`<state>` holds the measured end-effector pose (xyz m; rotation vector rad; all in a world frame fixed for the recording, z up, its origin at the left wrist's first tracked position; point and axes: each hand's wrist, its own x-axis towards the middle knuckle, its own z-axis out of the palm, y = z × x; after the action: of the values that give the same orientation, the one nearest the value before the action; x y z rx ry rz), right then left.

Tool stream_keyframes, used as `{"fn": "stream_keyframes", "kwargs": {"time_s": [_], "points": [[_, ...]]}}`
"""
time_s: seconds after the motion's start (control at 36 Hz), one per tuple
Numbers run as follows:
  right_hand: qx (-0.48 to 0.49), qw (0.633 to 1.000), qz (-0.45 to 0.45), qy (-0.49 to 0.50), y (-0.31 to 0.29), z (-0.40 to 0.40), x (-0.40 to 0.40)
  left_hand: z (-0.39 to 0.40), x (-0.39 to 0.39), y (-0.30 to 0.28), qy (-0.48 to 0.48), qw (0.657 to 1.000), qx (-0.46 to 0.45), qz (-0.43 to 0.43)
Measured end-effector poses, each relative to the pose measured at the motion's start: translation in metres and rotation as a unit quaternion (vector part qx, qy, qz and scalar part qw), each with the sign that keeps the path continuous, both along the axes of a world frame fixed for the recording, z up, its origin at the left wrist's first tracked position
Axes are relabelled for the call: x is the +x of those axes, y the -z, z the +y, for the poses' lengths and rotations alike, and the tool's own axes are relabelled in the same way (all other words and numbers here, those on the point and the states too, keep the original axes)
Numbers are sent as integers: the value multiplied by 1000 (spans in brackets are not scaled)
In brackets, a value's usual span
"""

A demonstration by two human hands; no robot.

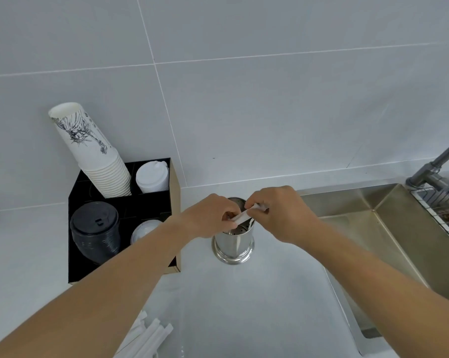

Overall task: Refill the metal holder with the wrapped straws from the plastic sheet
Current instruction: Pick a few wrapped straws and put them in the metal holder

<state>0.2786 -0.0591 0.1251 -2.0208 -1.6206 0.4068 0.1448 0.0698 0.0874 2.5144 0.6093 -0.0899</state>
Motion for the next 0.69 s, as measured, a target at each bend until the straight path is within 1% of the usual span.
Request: {"fn": "stream_keyframes", "kwargs": {"time_s": [0.08,0.17,0.33,0.39,0.5,0.58,0.69], "points": [[-14,1000,-14,-9,9,5,-2,0,4,4,8,1000,-6,20],[-38,999,-6,-15,21,11,-2,0,12,6,14,998,-17,59],[-78,996,17,-31,37,14,-2,1,26,7,18,994,-16,105],[-83,995,19,-43,41,14,-2,3,27,8,26,992,-15,119],[-123,989,31,-71,47,11,0,5,29,11,36,990,-17,137],[-118,989,46,-80,48,7,1,8,30,14,41,985,-11,168],[-102,990,43,-88,48,5,1,8,30,8,43,984,-27,169]]}}
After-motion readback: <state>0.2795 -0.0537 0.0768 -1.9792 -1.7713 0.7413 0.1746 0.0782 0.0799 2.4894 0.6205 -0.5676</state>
